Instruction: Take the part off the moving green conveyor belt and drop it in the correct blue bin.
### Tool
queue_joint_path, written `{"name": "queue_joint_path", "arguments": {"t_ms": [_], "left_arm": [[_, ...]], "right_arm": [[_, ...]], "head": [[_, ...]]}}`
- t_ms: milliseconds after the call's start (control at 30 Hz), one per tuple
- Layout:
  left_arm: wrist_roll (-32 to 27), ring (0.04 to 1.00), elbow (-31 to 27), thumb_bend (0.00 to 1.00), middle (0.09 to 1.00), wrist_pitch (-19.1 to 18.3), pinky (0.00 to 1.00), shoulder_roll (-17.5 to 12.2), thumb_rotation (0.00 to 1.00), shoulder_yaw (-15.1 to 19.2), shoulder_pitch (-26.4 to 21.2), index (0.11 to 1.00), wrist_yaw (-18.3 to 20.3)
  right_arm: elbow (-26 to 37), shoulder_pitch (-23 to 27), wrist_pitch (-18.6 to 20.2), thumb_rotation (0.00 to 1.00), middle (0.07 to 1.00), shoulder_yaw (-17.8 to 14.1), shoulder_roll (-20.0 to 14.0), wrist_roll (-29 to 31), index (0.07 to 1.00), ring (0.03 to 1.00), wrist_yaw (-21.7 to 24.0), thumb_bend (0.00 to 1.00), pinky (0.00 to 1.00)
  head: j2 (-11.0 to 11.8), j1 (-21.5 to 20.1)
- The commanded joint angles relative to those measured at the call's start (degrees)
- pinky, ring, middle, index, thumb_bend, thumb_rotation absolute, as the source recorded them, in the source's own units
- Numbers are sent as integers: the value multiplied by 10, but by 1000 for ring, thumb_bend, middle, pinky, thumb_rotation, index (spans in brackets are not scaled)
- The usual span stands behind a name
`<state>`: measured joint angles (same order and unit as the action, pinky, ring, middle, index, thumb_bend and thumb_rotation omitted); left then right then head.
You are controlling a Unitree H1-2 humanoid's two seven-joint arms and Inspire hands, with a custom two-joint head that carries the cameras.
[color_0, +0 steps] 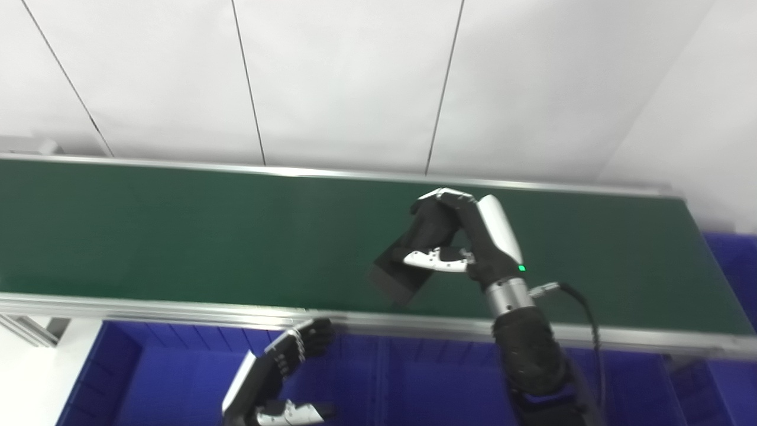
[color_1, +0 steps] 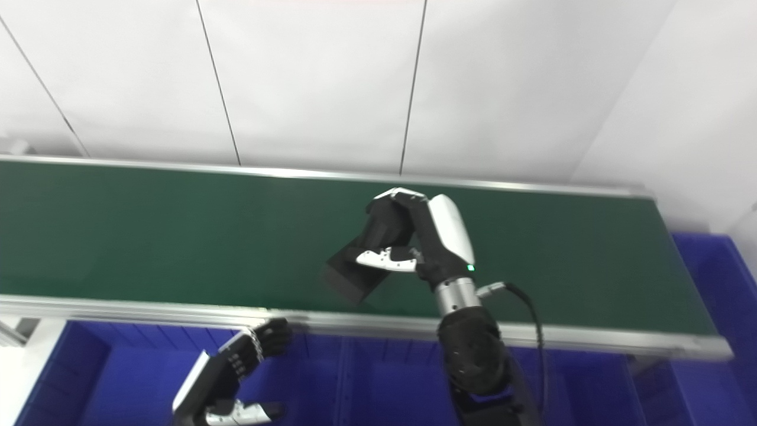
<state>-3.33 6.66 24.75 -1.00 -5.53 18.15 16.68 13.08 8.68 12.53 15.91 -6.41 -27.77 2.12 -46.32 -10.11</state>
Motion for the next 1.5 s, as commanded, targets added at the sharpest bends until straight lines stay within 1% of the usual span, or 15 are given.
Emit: {"name": "queue_joint_path", "arguments": {"t_ms": [0,233,500,767,867,1033,1100,1133,1167,1200,1233,1267,1300,1400,1467], "left_arm": [[-7,796,-24,911,795,22,779,-1,272,0,-3,792,7],[-3,791,-41,912,791,22,753,-3,272,1,-6,789,0],[-6,794,-49,919,794,22,750,-7,281,1,-9,789,-5],[-8,791,-53,912,795,22,749,-15,271,3,-11,786,-4],[-11,789,-52,911,791,22,749,-20,271,3,-12,786,-2],[-16,789,-54,916,788,21,749,-25,261,0,-11,784,-3],[-18,791,-53,910,789,21,752,-26,258,0,-12,786,-1],[-18,791,-53,910,788,21,752,-27,256,0,-12,785,-1],[-18,791,-53,910,787,21,753,-27,255,0,-12,785,-1],[-17,790,-53,908,787,21,753,-28,257,0,-13,786,-1],[-14,787,-53,908,785,21,750,-27,260,0,-13,786,-3],[-13,787,-54,908,785,22,749,-27,261,0,-12,785,-4],[-12,785,-55,909,784,21,747,-27,264,0,-11,786,-4],[-12,784,-56,914,783,21,747,-27,264,-1,-10,785,-5],[-12,786,-58,916,783,21,747,-27,261,-2,-8,785,-6]], "right_arm": [[53,-7,4,0,523,-9,-9,4,572,400,15,482,282],[109,-90,9,0,518,-19,-45,15,577,396,60,482,281],[85,-146,-5,0,506,-11,-60,-3,581,387,74,482,292],[31,-157,5,0,495,11,-66,-55,577,386,76,485,306],[2,-153,-4,0,505,17,-68,-67,576,396,74,485,301],[-44,-135,12,0,516,43,-69,-123,571,419,78,485,291],[-53,-128,17,0,524,56,-75,-146,561,433,89,488,304],[-56,-125,22,0,516,61,-78,-153,549,422,98,499,387],[-57,-123,25,0,497,65,-80,-156,525,518,105,513,456],[-55,-122,33,86,630,68,-82,-160,506,595,116,513,505],[-51,-122,39,78,696,71,-84,-163,620,638,124,606,531],[-48,-123,42,74,707,72,-84,-166,644,645,128,625,535],[-44,-126,41,95,751,73,-85,-170,711,705,126,700,580],[-24,-136,30,167,815,74,-92,-179,778,811,122,799,667],[-1,-147,30,248,886,71,-94,-178,848,887,122,854,777]], "head": [[-8,-1],[-27,-1],[-44,-1],[-47,-7],[-48,-7],[-50,-11],[-50,-12],[-50,-12],[-50,-12],[-50,-13],[-50,-13],[-50,-13],[-50,-13],[-51,-11],[-52,-10]]}}
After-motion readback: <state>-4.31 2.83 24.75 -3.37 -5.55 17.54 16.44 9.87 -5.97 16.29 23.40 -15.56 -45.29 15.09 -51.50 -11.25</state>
